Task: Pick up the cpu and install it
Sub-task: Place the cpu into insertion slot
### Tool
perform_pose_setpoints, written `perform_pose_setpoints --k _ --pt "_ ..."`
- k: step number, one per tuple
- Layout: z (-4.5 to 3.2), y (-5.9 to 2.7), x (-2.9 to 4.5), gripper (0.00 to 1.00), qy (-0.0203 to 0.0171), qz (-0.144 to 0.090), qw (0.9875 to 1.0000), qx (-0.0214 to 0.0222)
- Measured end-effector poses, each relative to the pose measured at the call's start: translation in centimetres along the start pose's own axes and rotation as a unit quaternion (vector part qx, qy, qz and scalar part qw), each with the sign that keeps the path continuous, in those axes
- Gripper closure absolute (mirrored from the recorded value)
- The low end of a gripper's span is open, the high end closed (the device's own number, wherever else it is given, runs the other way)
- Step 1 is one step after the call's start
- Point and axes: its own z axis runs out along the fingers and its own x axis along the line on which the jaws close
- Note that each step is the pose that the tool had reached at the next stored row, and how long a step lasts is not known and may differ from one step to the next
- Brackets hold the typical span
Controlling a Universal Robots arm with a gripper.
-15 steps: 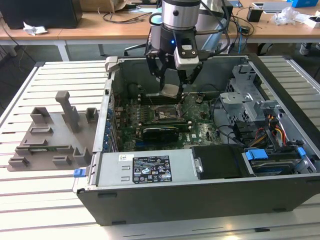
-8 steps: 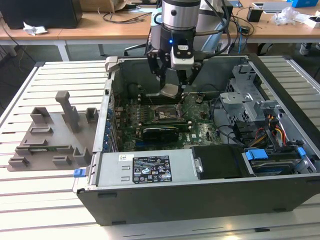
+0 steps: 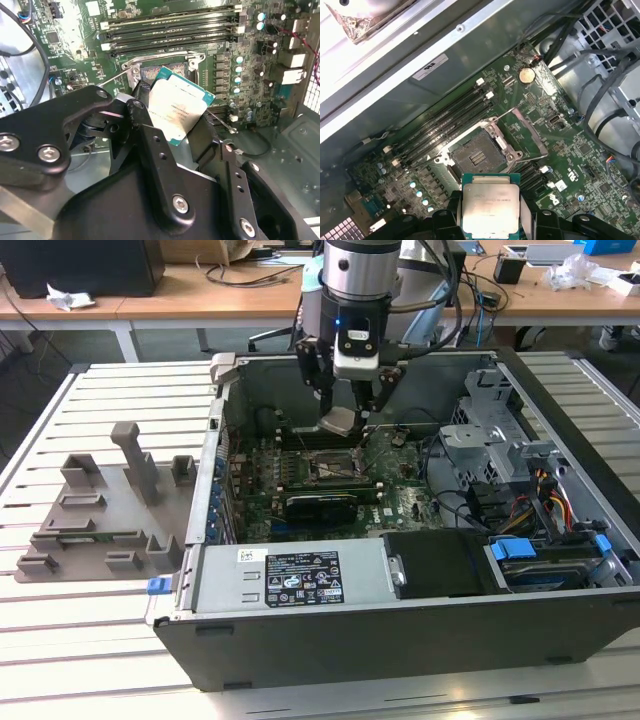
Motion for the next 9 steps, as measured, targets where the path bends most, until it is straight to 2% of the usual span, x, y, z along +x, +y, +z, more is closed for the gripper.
perform_pose_setpoints --k 3,9 --pt "0.00 0.00 0.00 0.45 0.0003 0.017 0.9999 -0.0006" --pt "0.00 0.00 0.00 0.45 0.0009 0.048 0.9988 -0.0018"
